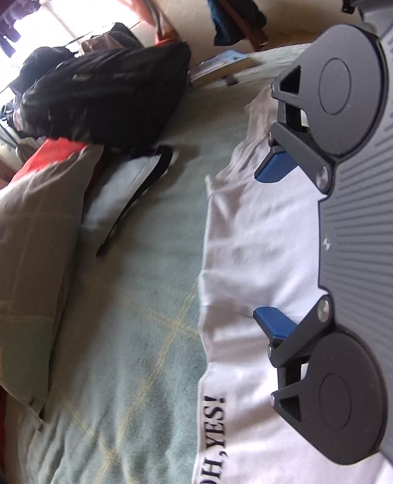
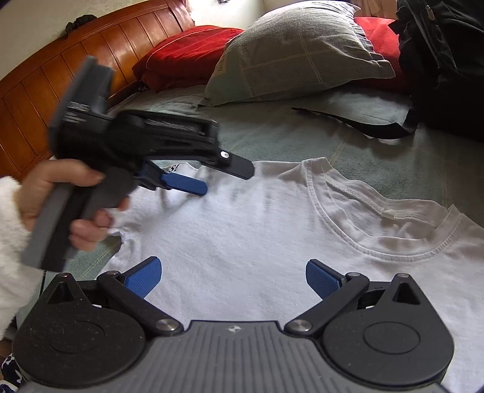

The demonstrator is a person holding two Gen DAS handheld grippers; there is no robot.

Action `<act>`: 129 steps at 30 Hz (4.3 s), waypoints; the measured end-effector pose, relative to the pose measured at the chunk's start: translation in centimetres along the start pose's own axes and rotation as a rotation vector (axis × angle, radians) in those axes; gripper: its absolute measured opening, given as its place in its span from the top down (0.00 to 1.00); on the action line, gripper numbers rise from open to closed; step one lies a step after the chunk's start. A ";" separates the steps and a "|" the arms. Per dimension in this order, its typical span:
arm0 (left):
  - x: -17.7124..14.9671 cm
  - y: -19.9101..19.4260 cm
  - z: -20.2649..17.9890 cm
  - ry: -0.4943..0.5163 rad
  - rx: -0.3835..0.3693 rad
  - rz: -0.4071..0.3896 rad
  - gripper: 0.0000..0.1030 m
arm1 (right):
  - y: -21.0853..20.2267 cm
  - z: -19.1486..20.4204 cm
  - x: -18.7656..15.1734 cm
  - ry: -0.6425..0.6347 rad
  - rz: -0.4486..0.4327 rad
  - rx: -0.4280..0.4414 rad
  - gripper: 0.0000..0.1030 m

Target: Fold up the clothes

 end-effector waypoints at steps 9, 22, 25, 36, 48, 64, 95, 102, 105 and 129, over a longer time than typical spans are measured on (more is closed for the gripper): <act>2.5 0.8 -1.2 -0.011 -0.002 -0.100 0.14 | 0.1 -0.8 0.0 0.030 -0.008 0.003 0.00; -0.4 -1.8 0.0 0.055 0.118 -0.005 0.12 | 0.1 -0.2 0.0 0.019 -0.013 0.009 0.00; 0.7 -0.8 1.1 0.041 0.117 -0.068 0.12 | 0.2 -0.2 0.0 0.020 -0.011 0.013 0.00; 2.0 -5.9 1.3 0.101 0.127 -0.156 0.11 | 0.7 -0.8 -0.1 0.037 -0.002 -0.011 0.00; 3.1 -3.9 6.5 -0.042 0.117 -0.175 0.11 | 1.6 0.2 -0.5 0.011 0.020 -0.009 0.00; -0.5 -6.5 7.1 0.120 0.245 -0.211 0.10 | 2.0 0.7 -0.5 0.011 0.028 0.004 0.00; 5.8 -20.8 26.9 -0.220 0.608 -0.490 0.11 | 2.7 1.8 -0.8 -0.001 0.045 0.040 0.00; 3.8 -17.8 19.0 0.004 0.449 -0.389 0.10 | 2.0 1.9 -0.6 0.002 0.027 0.046 0.00; 2.6 -15.5 17.0 0.067 0.393 -0.308 0.10 | 1.8 1.9 -0.5 0.002 0.024 0.049 0.00; -12.7 -17.3 4.7 0.260 0.295 -0.109 0.08 | -0.6 1.3 0.6 0.012 -0.062 -0.006 0.00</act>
Point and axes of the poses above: each gripper's, at about its wrist camera, not at the fingertips, and y roughly the way its jaws point, z to its left, x to its top, the point moved 4 cm from there along y, roughly the way its jaws point, and after that the axes turned 10 degrees about -y, right-handed, at the moved point
